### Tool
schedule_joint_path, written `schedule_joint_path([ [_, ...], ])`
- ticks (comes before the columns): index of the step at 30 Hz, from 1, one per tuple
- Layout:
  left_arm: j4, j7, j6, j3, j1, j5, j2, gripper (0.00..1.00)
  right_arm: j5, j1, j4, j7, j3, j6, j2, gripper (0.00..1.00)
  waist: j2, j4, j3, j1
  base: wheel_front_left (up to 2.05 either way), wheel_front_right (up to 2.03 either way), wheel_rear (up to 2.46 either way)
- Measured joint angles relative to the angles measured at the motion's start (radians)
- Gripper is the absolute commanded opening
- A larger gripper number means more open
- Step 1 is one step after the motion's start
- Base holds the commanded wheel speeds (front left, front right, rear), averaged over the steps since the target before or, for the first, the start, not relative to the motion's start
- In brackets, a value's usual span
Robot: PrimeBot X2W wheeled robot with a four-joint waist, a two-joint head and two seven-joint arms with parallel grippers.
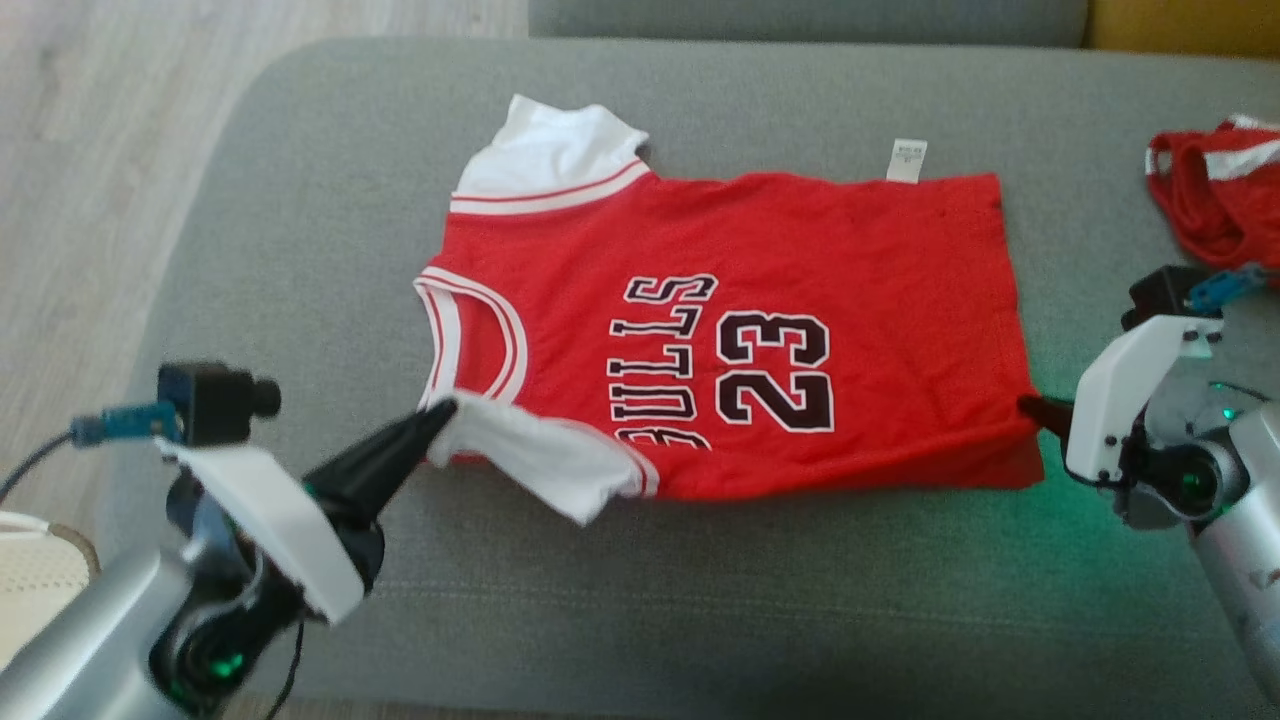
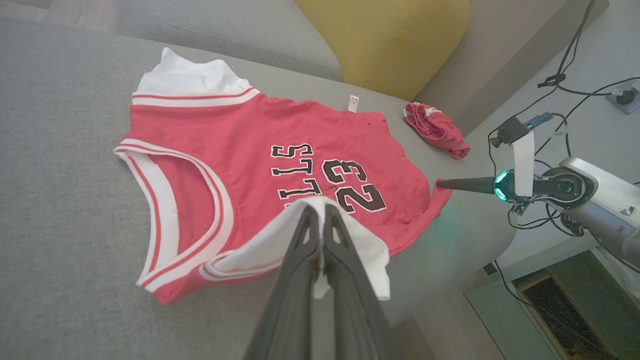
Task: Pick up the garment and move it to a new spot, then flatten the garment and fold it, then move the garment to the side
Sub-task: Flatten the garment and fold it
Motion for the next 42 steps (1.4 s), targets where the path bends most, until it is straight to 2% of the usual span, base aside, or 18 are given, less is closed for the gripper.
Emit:
schedule_joint_path([
  [10, 0.134, -0.025, -0.001, -0.009, -0.166, -0.003, -0.053, 0.00, -0.062, -0.090, 0.050, -0.083, -0.026, 0.000, 0.024, 0.00, 0.0000, -0.016, 0.086, 0.0000, 0.00, 0.00, 0.00],
  [22, 0.330, -0.047, -0.001, -0.078, -0.293, 0.049, -0.108, 0.00, -0.073, -0.162, 0.111, -0.162, -0.018, 0.000, 0.067, 0.00, 0.0000, -0.043, 0.151, 0.0000, 0.00, 0.00, 0.00],
  [23, 0.342, -0.056, -0.001, -0.082, -0.301, 0.049, -0.115, 0.00, -0.069, -0.166, 0.117, -0.168, -0.019, 0.000, 0.072, 0.32, 0.0000, -0.044, 0.154, 0.0000, 0.00, 0.00, 0.00],
  [24, 0.353, -0.065, -0.001, -0.086, -0.309, 0.049, -0.121, 0.16, -0.064, -0.168, 0.119, -0.174, -0.020, 0.000, 0.077, 0.97, 0.0000, -0.044, 0.158, 0.0000, 0.00, 0.00, 0.00],
  [25, 0.366, -0.072, -0.001, -0.091, -0.319, 0.049, -0.127, 0.27, -0.060, -0.170, 0.122, -0.181, -0.021, 0.000, 0.082, 1.00, 0.0000, -0.044, 0.161, 0.0000, 0.00, 0.00, 0.00],
  [27, 0.409, -0.100, -0.001, -0.091, -0.335, 0.050, -0.143, 0.35, -0.057, -0.171, 0.124, -0.202, -0.021, 0.000, 0.086, 1.00, 0.0000, -0.042, 0.167, 0.0000, 0.00, 0.00, 0.00],
  [28, 0.434, -0.121, 0.001, -0.084, -0.343, 0.058, -0.153, 0.51, -0.053, -0.171, 0.126, -0.215, -0.022, 0.000, 0.085, 1.00, 0.0000, -0.042, 0.169, 0.0000, 0.00, 0.00, 0.00],
  [29, 0.460, -0.142, 0.012, -0.075, -0.351, 0.063, -0.165, 1.00, -0.052, -0.171, 0.128, -0.230, -0.023, 0.000, 0.085, 1.00, 0.0000, -0.041, 0.170, 0.0000, 0.00, 0.00, 0.00],
  [35, 0.545, -0.229, 0.028, -0.051, -0.389, 0.079, -0.210, 1.00, -0.044, -0.173, 0.132, -0.303, -0.024, 0.000, 0.085, 1.00, 0.0000, -0.041, 0.167, 0.0000, 0.00, 0.00, 0.00],
  [42, 0.583, -0.387, 0.081, 0.019, -0.388, 0.131, -0.241, 1.00, -0.044, -0.168, 0.061, -0.490, -0.023, 0.000, 0.076, 1.00, 0.0000, -0.043, 0.135, 0.0000, 0.00, 0.00, 0.00],
])
